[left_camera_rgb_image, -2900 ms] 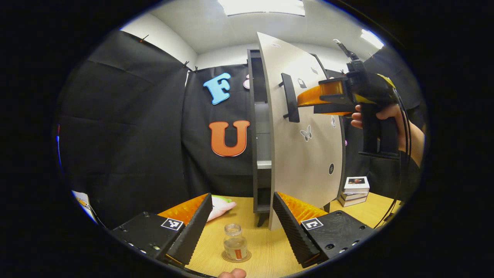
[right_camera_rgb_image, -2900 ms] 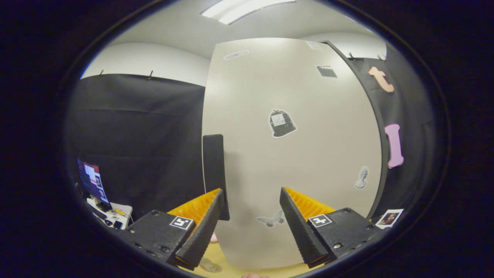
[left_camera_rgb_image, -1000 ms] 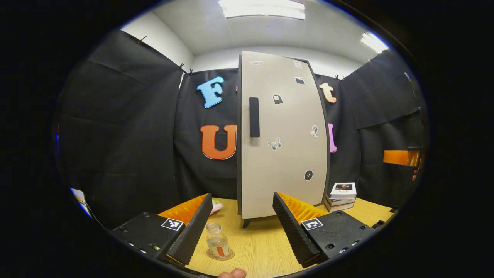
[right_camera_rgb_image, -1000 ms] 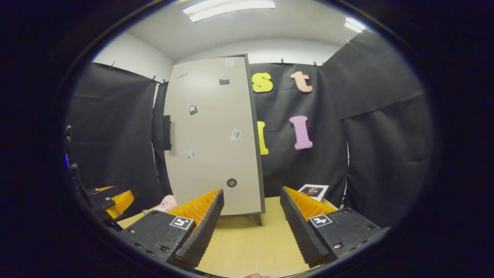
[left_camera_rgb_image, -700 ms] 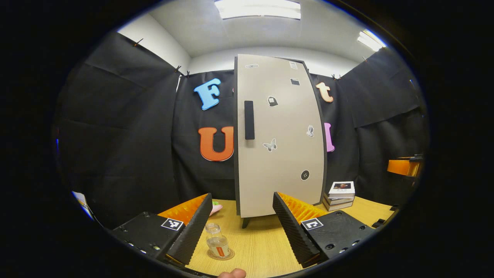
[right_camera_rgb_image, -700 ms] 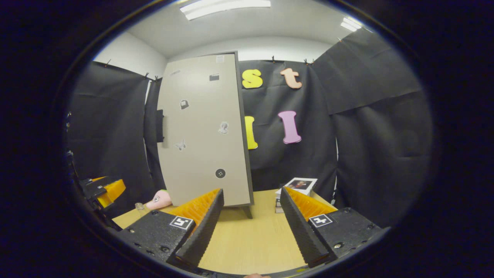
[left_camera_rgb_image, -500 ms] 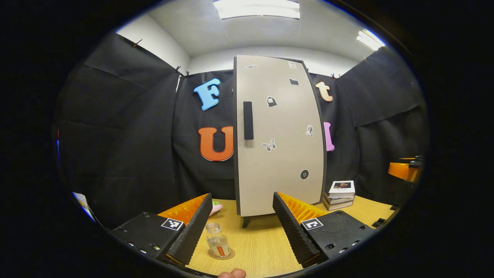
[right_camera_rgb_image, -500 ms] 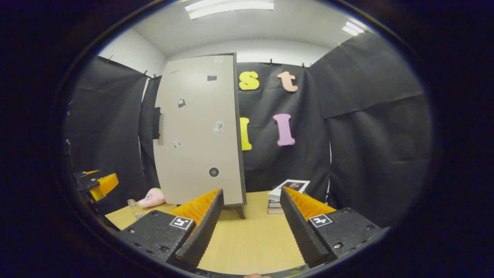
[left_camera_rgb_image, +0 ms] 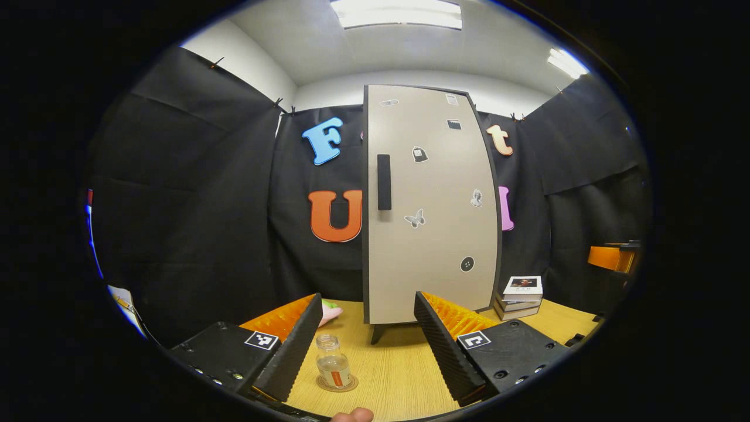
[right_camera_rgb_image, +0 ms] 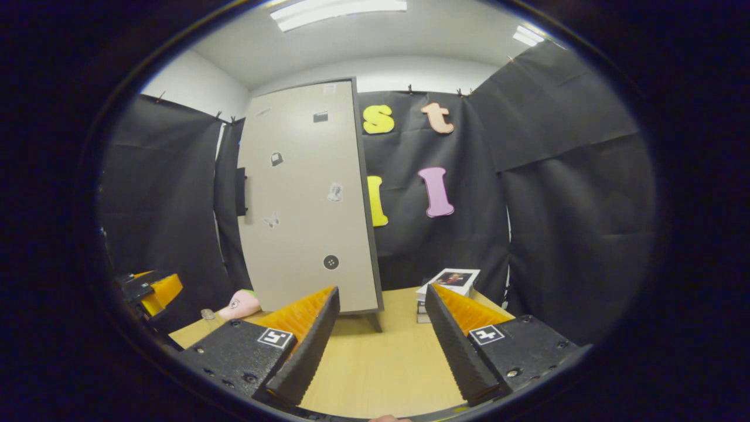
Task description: Open the cabinet door with the right hand, grasp the bottle in the cabinet with the left hand and place it on the coaster, then close the cabinet door with the right hand.
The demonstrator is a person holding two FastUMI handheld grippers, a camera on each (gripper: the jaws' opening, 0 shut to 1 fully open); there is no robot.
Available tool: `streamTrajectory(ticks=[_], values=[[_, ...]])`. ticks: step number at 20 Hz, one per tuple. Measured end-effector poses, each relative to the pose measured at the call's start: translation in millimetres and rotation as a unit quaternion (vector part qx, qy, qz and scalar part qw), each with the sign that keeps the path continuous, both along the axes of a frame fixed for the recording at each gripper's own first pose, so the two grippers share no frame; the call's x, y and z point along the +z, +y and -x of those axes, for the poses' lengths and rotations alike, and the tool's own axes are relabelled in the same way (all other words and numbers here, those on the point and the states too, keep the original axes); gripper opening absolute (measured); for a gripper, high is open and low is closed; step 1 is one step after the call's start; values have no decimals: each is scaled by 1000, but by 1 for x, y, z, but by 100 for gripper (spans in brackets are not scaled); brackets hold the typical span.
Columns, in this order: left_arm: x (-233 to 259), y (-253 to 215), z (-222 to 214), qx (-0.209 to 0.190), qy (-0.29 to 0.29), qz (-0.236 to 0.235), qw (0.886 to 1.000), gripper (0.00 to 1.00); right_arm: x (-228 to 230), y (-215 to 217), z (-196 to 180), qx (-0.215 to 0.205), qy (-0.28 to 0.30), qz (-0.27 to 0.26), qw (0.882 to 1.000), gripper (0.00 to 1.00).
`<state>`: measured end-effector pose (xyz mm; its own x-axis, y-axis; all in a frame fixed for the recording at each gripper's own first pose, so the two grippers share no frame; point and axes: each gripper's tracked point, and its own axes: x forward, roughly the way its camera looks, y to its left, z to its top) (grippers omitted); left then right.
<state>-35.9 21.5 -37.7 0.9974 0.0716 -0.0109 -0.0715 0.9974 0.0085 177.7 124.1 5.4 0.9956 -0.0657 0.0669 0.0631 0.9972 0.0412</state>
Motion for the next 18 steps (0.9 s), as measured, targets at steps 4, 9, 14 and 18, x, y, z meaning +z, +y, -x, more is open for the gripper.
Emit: streamTrajectory(ticks=[4, 9, 14, 18], values=[[-1, -2, -3, -3, 2, 2, 1000, 95, 3, 2, 0, 0, -5, 0, 1000, 94], [0, -3, -6, -6, 2, 8, 1000, 95, 2, 4, -2, 2, -3, 1, 1000, 94], [6, -8, -7, -13, -4, 10, 1000, 95, 4, 5, -1, 1, -8, 3, 1000, 94], [8, -10, -6, -15, -4, 11, 1000, 95, 5, 5, -1, 4, -12, -2, 1000, 94]])
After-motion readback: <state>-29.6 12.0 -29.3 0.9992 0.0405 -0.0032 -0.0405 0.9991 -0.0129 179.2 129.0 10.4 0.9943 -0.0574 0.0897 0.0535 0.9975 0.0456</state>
